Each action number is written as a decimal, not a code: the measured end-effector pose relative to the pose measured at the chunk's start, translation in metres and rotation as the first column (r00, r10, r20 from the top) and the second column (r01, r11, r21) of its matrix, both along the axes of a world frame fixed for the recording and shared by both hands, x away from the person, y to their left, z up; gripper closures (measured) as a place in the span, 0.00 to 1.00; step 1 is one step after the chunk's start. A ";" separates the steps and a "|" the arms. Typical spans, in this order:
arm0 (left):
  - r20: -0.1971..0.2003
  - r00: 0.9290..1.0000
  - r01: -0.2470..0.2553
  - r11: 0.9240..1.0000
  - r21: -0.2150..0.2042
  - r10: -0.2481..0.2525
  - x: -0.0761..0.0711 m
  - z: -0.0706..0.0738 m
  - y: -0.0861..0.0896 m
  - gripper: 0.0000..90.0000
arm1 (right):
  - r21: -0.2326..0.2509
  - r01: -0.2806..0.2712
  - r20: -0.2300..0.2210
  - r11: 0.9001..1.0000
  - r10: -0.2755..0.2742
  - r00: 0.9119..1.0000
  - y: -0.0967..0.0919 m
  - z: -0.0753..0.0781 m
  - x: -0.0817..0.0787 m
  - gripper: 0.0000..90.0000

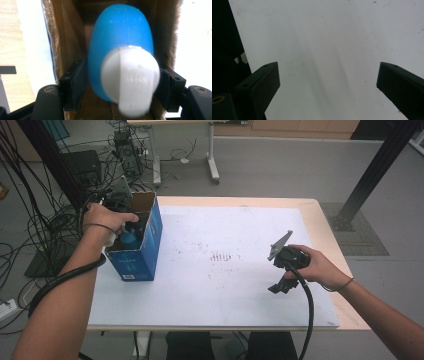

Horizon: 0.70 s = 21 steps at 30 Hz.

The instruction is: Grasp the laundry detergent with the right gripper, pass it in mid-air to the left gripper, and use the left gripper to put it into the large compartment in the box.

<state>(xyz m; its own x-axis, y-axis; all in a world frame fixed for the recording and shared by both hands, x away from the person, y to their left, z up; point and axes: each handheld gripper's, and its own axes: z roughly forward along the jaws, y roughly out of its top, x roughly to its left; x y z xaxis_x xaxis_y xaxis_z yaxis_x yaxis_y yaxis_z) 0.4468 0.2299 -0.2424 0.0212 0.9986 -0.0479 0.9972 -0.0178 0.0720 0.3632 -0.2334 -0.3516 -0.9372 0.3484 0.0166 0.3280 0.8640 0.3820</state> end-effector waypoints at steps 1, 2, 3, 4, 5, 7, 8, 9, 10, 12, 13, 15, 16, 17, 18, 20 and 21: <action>0.001 1.000 0.002 1.000 -0.001 -0.002 0.000 0.003 0.000 0.37 | 0.000 0.000 0.002 1.000 0.000 1.000 0.000 0.000 0.000 0.05; 0.001 1.000 0.002 1.000 -0.001 -0.002 0.000 0.003 0.000 0.36 | 0.002 0.000 0.003 1.000 0.000 1.000 0.000 0.000 0.000 0.05; 0.003 1.000 0.004 1.000 0.004 -0.004 -0.001 0.005 -0.001 0.36 | 0.002 0.000 0.002 1.000 0.000 1.000 0.000 0.000 0.000 0.05; 0.005 1.000 0.007 1.000 -0.001 -0.007 -0.001 0.008 -0.001 0.36 | 0.002 0.000 0.002 1.000 0.000 1.000 0.000 0.000 0.000 0.05; 0.011 1.000 0.004 1.000 -0.005 -0.004 -0.001 0.010 -0.001 0.36 | 0.003 0.000 0.003 1.000 0.000 1.000 0.000 0.000 0.000 0.05; 0.014 1.000 0.009 1.000 0.002 -0.009 -0.002 0.017 -0.003 0.35 | 0.003 -0.003 0.004 1.000 0.003 1.000 0.000 0.001 0.000 0.05; 0.018 1.000 0.013 1.000 0.007 -0.013 -0.003 0.023 -0.004 0.34 | 0.002 -0.002 0.005 1.000 0.002 1.000 0.001 0.001 0.000 0.05; 0.018 1.000 0.013 1.000 0.007 -0.013 -0.003 0.023 -0.004 0.34 | 0.002 -0.002 0.005 1.000 0.002 1.000 0.001 0.001 0.000 0.05; 0.021 1.000 0.015 1.000 0.007 -0.016 -0.003 0.026 -0.004 0.34 | 0.005 -0.001 0.007 1.000 0.001 1.000 0.001 0.001 0.000 0.05; 0.032 0.999 0.022 1.000 0.010 -0.023 -0.004 0.034 -0.006 0.33 | 0.005 -0.002 0.007 1.000 0.002 1.000 0.001 0.002 0.000 0.05; 0.034 0.999 0.026 1.000 0.013 -0.026 -0.004 0.036 -0.007 0.33 | 0.006 0.000 0.007 1.000 0.000 1.000 0.001 0.002 0.000 0.05; 0.034 0.999 0.034 0.999 0.013 -0.034 -0.006 0.042 -0.010 0.31 | 0.004 -0.004 0.005 1.000 0.004 1.000 0.001 0.002 0.000 0.05; 0.034 0.999 0.041 0.999 0.017 -0.042 -0.007 0.045 -0.013 0.29 | 0.004 -0.003 0.006 1.000 0.003 1.000 0.001 0.002 0.000 0.05; 0.039 0.998 0.048 0.999 0.018 -0.048 -0.008 0.047 -0.014 0.25 | 0.004 -0.005 0.007 1.000 0.005 1.000 0.001 0.002 0.000 0.05; 0.043 0.998 0.054 0.998 0.016 -0.055 -0.010 0.050 -0.017 0.23 | 0.003 -0.004 0.007 1.000 0.004 1.000 0.001 0.003 0.000 0.05; 0.056 0.996 0.069 0.997 0.028 -0.070 -0.013 0.056 -0.022 0.22 | 0.002 -0.004 0.006 1.000 0.004 1.000 0.001 0.003 0.000 0.05; 0.057 0.996 0.075 0.997 0.019 -0.075 -0.014 0.058 -0.024 0.21 | 0.004 -0.002 0.006 1.000 0.002 1.000 0.001 0.003 0.000 0.05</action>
